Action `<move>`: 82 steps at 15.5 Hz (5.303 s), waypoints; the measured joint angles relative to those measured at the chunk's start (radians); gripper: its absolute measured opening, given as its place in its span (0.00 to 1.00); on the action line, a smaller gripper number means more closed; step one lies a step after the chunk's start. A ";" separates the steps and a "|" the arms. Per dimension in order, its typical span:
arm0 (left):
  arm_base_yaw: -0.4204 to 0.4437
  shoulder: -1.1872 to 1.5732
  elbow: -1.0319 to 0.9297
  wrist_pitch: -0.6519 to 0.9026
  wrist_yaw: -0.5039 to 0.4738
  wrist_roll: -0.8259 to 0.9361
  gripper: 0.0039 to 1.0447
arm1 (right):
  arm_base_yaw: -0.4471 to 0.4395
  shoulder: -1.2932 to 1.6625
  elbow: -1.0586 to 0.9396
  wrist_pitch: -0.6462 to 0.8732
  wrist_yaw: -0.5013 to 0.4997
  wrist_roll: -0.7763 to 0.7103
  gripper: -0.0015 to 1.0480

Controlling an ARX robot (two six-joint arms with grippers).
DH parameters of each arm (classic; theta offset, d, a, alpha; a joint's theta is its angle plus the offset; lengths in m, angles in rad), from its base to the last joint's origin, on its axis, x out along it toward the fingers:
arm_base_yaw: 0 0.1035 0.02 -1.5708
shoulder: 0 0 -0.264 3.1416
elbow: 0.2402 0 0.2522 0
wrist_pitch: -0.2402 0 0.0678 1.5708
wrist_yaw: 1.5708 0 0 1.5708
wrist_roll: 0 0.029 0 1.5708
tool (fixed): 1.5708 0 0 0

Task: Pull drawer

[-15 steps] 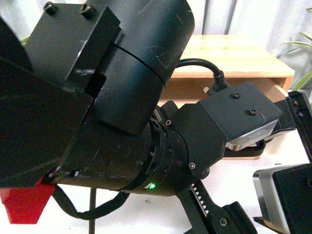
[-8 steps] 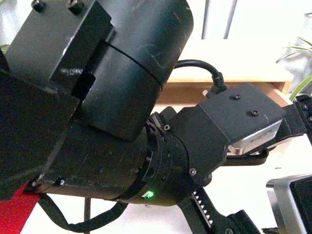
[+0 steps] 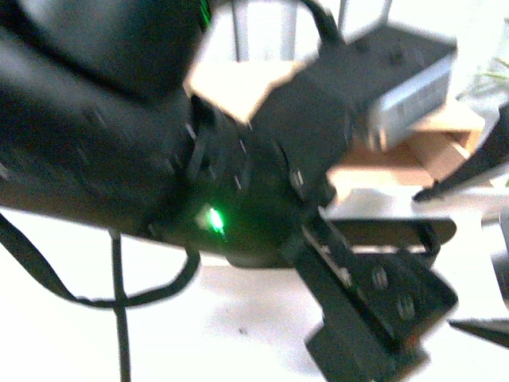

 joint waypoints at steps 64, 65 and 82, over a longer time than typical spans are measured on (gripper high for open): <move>0.602 -1.586 -0.903 -0.004 -0.285 -0.410 0.01 | -0.132 -1.470 -0.728 0.122 0.587 1.634 0.02; 0.602 -1.586 -0.903 -0.004 -0.285 -0.410 0.01 | -0.132 -1.470 -0.728 0.123 0.587 1.634 0.02; 0.602 -1.587 -0.903 -0.004 -0.285 -0.409 0.94 | -0.132 -1.470 -0.728 0.123 0.587 1.635 0.94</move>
